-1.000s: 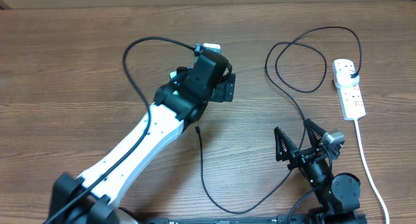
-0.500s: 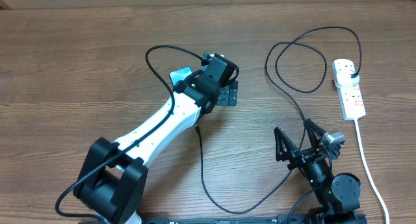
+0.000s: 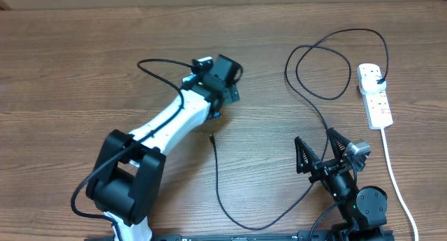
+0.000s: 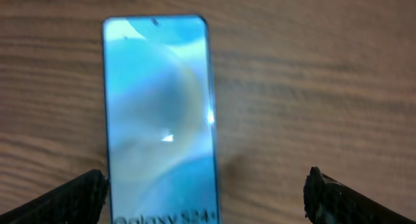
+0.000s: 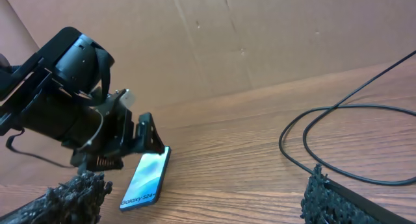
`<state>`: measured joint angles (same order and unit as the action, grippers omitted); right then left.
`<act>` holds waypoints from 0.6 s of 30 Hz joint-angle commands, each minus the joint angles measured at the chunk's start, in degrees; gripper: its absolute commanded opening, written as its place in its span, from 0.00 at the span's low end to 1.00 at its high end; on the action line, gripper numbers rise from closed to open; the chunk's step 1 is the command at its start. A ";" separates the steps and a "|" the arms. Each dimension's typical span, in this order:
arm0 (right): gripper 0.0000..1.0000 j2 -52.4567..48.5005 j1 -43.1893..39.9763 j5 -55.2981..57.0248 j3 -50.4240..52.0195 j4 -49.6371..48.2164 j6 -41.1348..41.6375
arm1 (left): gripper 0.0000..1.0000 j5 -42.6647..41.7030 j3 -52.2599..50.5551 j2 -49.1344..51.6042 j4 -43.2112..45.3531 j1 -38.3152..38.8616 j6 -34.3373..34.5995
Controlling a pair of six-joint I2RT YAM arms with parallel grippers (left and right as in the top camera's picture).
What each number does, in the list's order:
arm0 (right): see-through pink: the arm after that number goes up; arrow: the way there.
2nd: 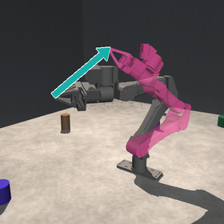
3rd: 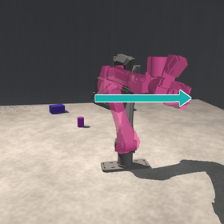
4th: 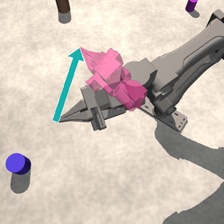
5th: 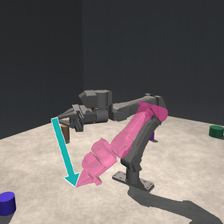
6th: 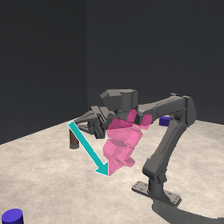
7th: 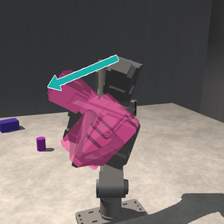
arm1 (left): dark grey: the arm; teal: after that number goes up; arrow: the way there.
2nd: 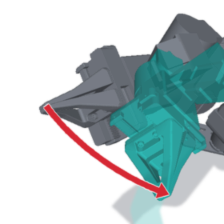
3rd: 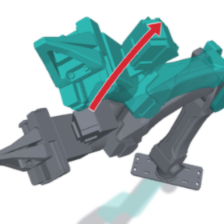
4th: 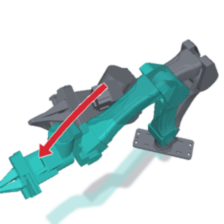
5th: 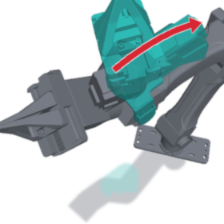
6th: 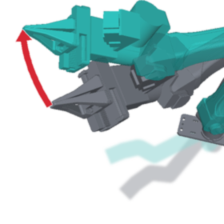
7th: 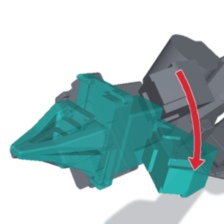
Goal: Plug charger to phone and switch on socket
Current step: 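Move the left gripper forward over the Galaxy phone, then lower the left gripper and grasp the phone's bottom edge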
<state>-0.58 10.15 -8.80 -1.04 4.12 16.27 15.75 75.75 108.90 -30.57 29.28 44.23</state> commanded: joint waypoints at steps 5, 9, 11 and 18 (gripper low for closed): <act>1.00 0.42 -0.04 -0.28 0.57 -0.17 0.02 | 1.00 -10.64 1.40 3.41 4.44 -5.66 -9.18; 1.00 0.42 -0.04 -0.28 0.57 -0.17 0.02 | 1.00 -9.25 1.40 5.20 4.22 -5.70 -8.68; 1.00 0.42 -0.04 -0.28 0.57 -0.17 0.02 | 1.00 -9.16 1.40 5.77 4.22 -5.70 -8.66; 1.00 0.42 -0.04 -0.28 0.57 -0.17 0.02 | 1.00 -7.39 1.40 8.02 1.44 -5.68 -6.10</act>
<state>-0.58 10.15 -8.80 -1.04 4.14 16.29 7.16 76.12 115.35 -28.56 23.27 37.34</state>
